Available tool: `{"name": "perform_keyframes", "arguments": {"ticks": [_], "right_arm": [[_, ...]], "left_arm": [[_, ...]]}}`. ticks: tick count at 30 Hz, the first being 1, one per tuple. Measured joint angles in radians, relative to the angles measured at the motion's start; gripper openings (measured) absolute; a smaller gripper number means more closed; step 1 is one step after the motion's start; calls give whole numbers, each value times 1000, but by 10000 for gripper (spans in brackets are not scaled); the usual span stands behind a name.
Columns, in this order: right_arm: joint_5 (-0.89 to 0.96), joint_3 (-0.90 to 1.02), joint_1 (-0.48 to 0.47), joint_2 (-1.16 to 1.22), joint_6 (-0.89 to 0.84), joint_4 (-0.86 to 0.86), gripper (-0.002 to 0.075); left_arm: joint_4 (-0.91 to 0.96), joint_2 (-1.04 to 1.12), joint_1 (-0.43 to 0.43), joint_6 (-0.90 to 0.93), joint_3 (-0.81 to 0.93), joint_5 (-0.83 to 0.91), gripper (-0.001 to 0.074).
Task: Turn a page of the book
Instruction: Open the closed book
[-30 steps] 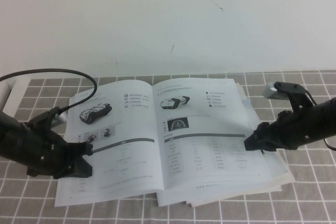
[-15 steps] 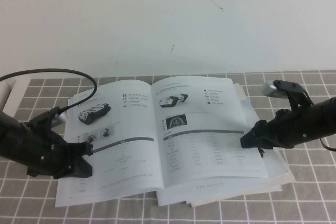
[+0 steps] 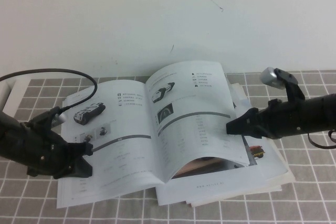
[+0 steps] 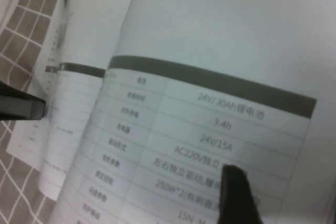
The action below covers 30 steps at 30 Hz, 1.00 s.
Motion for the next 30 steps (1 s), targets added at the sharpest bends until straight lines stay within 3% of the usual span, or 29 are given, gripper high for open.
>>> {"name": "perform_keyframes", "arguments": {"ticks": [19,30], "right_arm": [[-36,0,0,-123,-26,18,388],[165,0,0,-123,-270,165,388]], "left_arm": [[0,0,0,0,0,2,-4],[0,0,0,0,0,5,-4]]}}
